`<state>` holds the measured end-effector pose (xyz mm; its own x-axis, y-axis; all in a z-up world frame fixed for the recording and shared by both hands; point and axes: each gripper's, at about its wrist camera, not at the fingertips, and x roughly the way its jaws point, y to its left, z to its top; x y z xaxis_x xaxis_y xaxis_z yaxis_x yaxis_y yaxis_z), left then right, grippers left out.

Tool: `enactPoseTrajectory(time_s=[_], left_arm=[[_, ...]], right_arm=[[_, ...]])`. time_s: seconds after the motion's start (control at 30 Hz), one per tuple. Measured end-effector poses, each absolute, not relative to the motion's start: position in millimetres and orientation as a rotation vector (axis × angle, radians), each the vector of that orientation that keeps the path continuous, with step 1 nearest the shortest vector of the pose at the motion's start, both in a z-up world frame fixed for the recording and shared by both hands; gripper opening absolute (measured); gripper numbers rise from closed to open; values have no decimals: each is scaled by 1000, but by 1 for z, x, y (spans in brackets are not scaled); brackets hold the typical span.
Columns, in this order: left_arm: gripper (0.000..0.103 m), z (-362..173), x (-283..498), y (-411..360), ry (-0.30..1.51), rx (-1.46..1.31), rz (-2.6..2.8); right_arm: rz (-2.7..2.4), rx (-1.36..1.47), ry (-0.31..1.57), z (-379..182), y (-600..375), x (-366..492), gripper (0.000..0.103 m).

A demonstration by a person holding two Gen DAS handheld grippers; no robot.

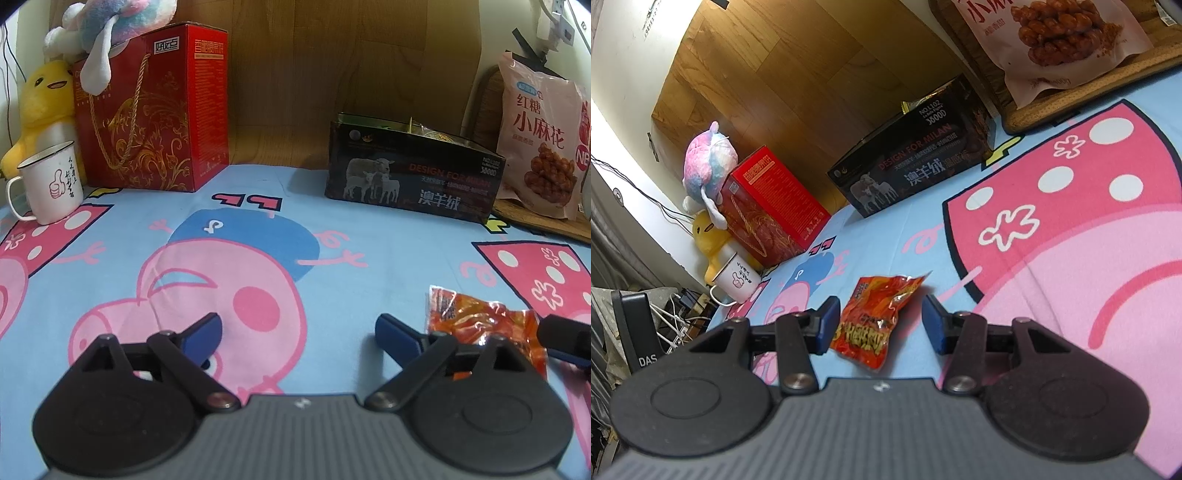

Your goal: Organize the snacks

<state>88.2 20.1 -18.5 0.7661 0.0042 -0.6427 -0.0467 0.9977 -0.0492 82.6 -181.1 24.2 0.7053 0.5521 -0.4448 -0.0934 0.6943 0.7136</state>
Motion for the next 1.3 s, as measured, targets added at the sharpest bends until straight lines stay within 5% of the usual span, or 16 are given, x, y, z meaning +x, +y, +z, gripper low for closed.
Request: enactPoseTrajectory(time_s=[1.3], left_arm=[[103,-14,81,40,661,-205,-38]], right_arm=[[334,686,664,26,-183,81,53]])
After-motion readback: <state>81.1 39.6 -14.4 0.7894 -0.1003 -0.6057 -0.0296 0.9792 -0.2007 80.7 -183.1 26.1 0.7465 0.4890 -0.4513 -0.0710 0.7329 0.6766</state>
